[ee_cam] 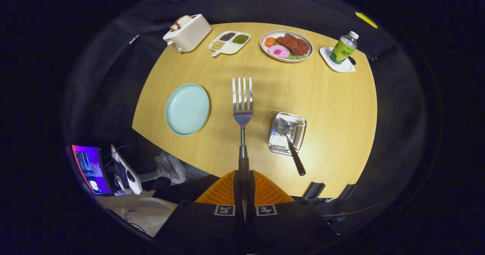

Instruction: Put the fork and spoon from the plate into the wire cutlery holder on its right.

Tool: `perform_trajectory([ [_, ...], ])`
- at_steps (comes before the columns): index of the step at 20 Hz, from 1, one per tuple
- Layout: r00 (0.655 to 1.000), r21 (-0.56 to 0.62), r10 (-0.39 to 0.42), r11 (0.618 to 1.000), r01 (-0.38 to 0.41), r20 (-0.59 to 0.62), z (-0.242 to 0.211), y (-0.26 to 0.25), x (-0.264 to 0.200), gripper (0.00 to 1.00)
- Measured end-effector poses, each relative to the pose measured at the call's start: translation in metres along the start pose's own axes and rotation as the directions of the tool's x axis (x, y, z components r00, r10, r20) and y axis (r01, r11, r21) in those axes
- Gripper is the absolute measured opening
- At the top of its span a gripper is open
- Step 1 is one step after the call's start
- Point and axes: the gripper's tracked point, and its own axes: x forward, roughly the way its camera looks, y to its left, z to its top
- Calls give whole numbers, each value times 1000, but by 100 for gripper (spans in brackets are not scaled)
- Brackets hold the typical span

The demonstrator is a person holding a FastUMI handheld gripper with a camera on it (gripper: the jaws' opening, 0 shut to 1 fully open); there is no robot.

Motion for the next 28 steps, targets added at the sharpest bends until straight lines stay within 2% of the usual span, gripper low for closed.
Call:
perform_trajectory([
  [4,988,-91,-39,996,26,-149,-11,-33,12,5],
  [7,967,-146,-72,989,37,-245,-20,-54,20,5],
  [10,938,-176,-74,984,14,-340,-28,-66,30,5],
  [13,898,-195,-92,981,7,-431,-28,-78,41,5],
  [16,842,-215,-119,977,4,-527,-31,-91,44,5],
  [22,780,-157,-108,988,13,-617,-29,-97,50,5],
  [24,772,-127,-99,992,24,-628,-29,-98,53,5],
  [28,805,-96,-79,995,27,-588,-18,-96,56,12],
])
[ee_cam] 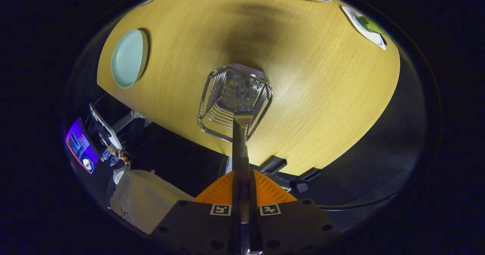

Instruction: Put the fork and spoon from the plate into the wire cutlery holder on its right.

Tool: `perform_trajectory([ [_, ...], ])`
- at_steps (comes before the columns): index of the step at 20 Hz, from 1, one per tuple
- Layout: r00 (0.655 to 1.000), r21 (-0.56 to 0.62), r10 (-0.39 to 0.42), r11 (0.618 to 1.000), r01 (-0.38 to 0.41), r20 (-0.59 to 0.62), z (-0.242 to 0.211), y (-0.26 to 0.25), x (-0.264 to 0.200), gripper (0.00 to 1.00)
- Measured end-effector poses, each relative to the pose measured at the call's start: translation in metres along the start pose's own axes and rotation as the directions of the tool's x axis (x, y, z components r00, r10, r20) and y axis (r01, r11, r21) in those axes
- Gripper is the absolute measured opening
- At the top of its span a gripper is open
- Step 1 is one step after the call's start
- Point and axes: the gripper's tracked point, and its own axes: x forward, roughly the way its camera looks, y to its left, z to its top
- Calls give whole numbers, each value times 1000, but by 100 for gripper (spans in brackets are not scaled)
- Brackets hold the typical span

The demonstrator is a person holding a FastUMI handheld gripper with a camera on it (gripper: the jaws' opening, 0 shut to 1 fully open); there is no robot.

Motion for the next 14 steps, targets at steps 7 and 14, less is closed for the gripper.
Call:
perform_trajectory([
  [7,998,-20,33,999,-31,61,-4,13,-13,51],
  [14,941,6,112,993,-120,321,0,31,-74,99],
])
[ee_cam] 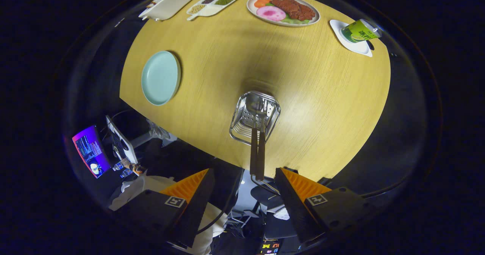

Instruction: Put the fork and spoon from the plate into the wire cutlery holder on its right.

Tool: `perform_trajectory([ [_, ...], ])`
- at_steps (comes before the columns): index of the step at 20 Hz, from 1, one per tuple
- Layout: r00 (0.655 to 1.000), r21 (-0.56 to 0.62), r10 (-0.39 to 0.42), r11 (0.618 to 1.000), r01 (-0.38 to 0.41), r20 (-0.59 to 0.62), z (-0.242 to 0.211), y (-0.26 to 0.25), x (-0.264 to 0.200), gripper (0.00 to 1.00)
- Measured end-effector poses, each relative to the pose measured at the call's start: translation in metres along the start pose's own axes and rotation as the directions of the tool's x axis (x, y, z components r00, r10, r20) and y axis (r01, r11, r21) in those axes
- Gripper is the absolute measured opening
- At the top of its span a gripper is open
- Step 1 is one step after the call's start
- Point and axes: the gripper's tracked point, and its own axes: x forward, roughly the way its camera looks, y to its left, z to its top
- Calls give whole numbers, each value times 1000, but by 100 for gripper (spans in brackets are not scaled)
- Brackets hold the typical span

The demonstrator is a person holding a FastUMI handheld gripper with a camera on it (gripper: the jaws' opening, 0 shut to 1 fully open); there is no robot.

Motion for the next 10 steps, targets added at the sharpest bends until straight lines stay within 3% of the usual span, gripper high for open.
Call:
perform_trajectory([
  [4,966,21,27,999,-34,257,9,17,-54,99],
  [7,891,69,27,996,-65,453,8,29,-95,99],
  [10,789,106,-19,993,-58,614,1,36,-125,99],
])
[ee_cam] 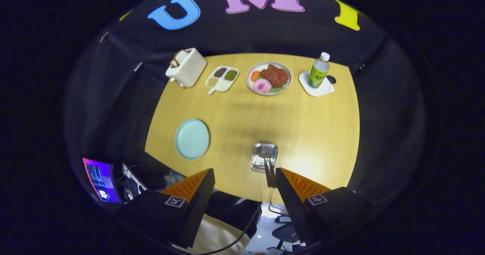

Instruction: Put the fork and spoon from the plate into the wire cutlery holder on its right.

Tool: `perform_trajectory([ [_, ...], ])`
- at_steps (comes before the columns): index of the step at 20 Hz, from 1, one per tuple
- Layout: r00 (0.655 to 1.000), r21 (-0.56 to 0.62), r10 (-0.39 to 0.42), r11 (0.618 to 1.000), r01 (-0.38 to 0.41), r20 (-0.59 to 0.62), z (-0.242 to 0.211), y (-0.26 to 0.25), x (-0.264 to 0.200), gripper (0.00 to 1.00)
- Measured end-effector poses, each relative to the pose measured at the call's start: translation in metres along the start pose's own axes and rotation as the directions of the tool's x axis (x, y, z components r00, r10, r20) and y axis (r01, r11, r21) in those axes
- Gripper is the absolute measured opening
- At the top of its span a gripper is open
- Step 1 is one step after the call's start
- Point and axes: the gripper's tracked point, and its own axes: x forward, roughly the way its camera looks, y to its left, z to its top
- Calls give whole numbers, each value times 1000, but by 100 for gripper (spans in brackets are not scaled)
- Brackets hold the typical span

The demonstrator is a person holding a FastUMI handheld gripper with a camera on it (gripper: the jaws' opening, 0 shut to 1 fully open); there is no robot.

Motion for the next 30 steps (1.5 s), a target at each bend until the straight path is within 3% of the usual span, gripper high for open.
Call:
perform_trajectory([
  [6,954,25,26,999,-35,299,16,54,-50,99],
  [10,875,14,18,1000,-28,483,31,81,-84,99],
  [13,771,34,-15,999,-8,637,48,94,-118,99],
  [16,638,60,-106,994,93,762,60,90,-147,99],
  [20,473,127,-208,972,197,856,55,93,-161,99],
  [22,419,161,-249,959,234,873,46,91,-156,99],
  [23,416,172,-265,953,248,870,40,89,-148,99],
  [26,458,190,-308,939,285,834,19,83,-125,99],
  [30,466,201,-340,925,324,817,16,79,-122,99],
])
